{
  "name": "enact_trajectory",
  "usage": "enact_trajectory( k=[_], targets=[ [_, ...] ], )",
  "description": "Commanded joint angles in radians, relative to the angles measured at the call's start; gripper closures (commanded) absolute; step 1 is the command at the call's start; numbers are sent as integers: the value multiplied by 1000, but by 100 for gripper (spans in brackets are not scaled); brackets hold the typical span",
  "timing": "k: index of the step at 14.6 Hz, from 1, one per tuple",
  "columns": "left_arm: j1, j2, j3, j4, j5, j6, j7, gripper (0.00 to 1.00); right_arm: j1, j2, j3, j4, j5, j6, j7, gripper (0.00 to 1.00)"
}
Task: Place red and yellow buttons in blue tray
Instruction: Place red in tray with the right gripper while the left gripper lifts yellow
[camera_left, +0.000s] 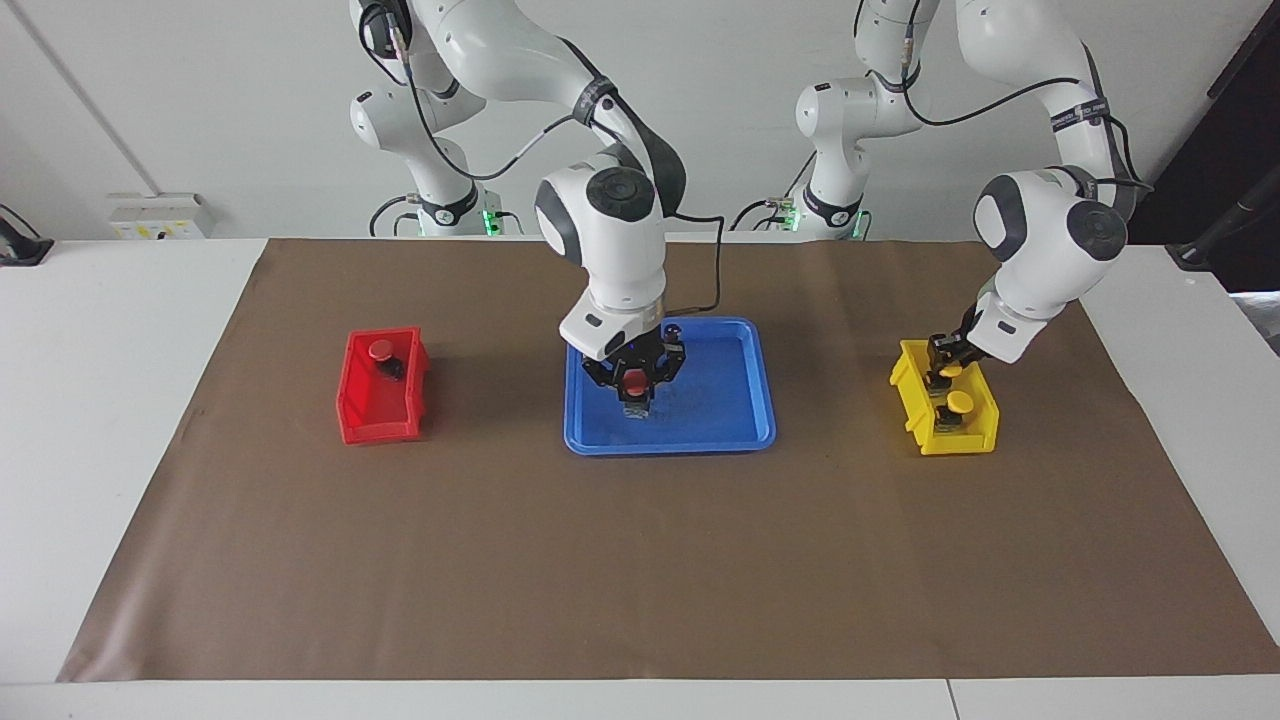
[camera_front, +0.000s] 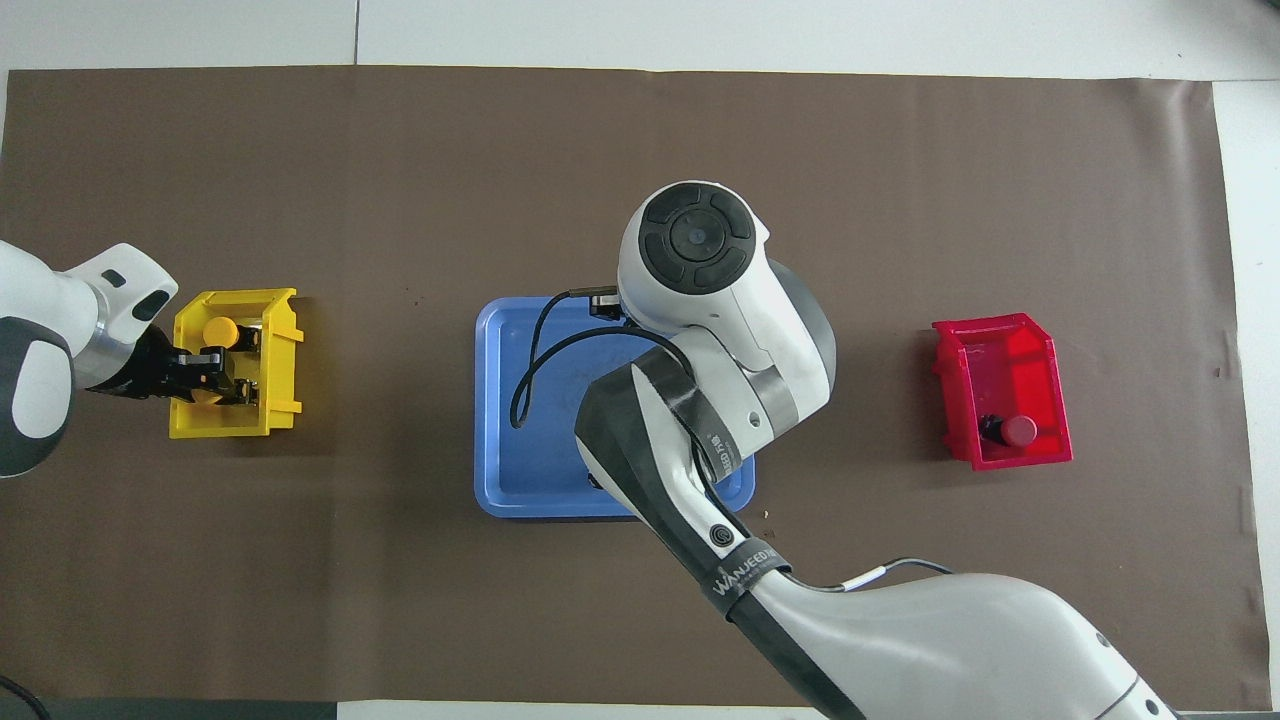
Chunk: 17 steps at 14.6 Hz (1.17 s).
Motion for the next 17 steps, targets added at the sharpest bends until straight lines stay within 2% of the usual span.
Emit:
enact_trajectory(
  k=[1,3,5,6,10,11,13,14,15,17],
  targets=[
    [-12,-44,5,115,-4,-176,1,80,23,9,-4,-3,21,8,18,75],
    [-14,-70,-3,171,-4,-238,-2,80,31,12,-2,-30,22,45,20,74],
    [-18,-53,-9,281,-7,-293,-6,81,54,22,-2,-50,22,59,20,74],
    [-59,-34,-22,332,-8,-314,-16,81,52,20,-2,-62,22,51,20,73],
    [-285,-9,-32,337,-31,-255,-301,81,54,8,-2,-94,22,30,20,70],
    [-314,11,-32,337,-57,-226,-336,81,56,6,-4,-100,22,36,21,56],
    [-339,57,-33,333,-102,-160,-371,81,52,6,-4,-91,19,22,20,38],
    [-352,77,-33,325,-102,-126,-373,81,46,6,-7,-74,13,1,20,26],
    [-369,92,-32,323,-102,-105,-373,81,39,3,-14,-41,10,-33,20,22],
    [-412,124,-33,322,-104,-53,-416,81,-30,-55,-16,-7,6,-132,6,22]
  ],
)
